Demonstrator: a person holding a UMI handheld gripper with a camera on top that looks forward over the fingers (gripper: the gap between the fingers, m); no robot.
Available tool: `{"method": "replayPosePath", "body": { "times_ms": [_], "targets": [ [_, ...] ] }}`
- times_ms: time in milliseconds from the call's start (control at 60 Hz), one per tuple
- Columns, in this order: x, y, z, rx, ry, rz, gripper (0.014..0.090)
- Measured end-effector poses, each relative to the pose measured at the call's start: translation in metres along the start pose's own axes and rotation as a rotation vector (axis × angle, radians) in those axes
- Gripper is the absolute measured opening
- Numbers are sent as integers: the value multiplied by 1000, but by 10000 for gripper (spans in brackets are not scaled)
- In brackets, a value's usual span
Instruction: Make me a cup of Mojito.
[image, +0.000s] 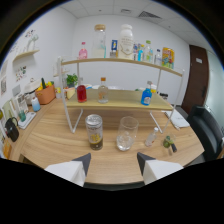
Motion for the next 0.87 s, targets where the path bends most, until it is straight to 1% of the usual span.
{"method": "replayPosePath", "body": {
  "times_ms": [133, 250, 350, 867],
  "targets": [
    [29, 5, -6, -11, 31, 15, 860],
    [46, 5, -7, -20, 34, 27, 861],
    [58, 1, -6, -9, 32, 40, 860],
    [60, 4, 6, -29, -24, 41, 860]
  ]
}}
